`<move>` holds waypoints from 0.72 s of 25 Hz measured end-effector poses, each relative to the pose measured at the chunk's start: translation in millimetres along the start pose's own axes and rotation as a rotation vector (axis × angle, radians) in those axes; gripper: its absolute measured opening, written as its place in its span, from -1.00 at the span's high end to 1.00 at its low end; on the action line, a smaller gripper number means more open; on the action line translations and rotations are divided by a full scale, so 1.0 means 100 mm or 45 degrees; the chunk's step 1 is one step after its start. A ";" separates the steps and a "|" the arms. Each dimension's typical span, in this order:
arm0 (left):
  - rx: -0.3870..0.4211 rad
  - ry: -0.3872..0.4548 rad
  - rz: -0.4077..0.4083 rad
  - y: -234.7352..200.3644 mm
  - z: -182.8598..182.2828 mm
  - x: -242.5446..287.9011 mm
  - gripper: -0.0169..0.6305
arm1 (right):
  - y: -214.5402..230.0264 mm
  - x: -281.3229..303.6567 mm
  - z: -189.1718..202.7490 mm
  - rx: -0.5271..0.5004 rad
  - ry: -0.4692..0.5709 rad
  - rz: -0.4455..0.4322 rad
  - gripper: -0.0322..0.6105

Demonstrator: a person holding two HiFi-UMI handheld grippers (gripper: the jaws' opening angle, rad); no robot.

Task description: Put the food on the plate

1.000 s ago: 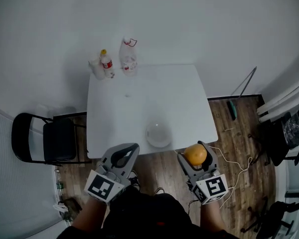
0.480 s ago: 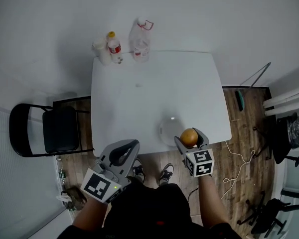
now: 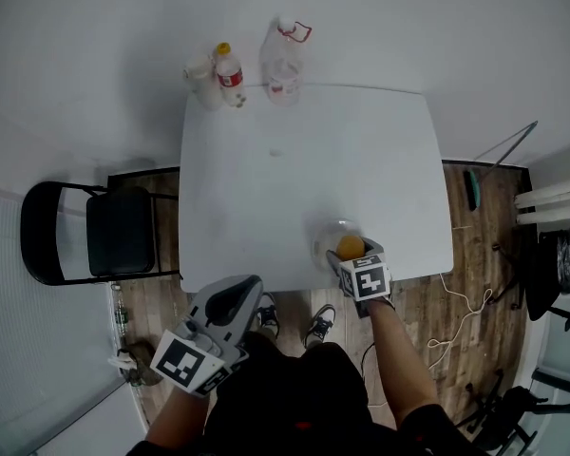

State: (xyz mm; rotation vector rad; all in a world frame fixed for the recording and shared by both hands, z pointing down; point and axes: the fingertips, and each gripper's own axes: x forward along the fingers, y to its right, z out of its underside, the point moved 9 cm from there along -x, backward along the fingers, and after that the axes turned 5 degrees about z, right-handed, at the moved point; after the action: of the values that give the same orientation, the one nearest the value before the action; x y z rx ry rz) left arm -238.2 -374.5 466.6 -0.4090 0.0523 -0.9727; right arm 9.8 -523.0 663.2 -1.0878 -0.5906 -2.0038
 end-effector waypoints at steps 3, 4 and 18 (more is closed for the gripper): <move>-0.031 0.000 -0.022 -0.10 0.03 -0.03 0.88 | -0.02 0.12 -0.01 0.029 -0.042 0.007 -0.19; -0.039 -0.005 -0.032 -0.14 0.05 -0.04 0.88 | -0.02 0.15 -0.01 0.045 -0.055 0.009 -0.19; -0.087 -0.066 -0.020 -0.21 0.08 -0.03 0.88 | 0.02 0.06 -0.02 0.058 0.006 0.053 -0.25</move>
State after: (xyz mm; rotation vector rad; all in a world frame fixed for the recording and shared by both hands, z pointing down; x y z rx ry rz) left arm -254.5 -379.6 481.1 -0.4980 0.0357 -0.9771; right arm 8.1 -527.7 667.7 -1.0596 -0.6035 -1.9477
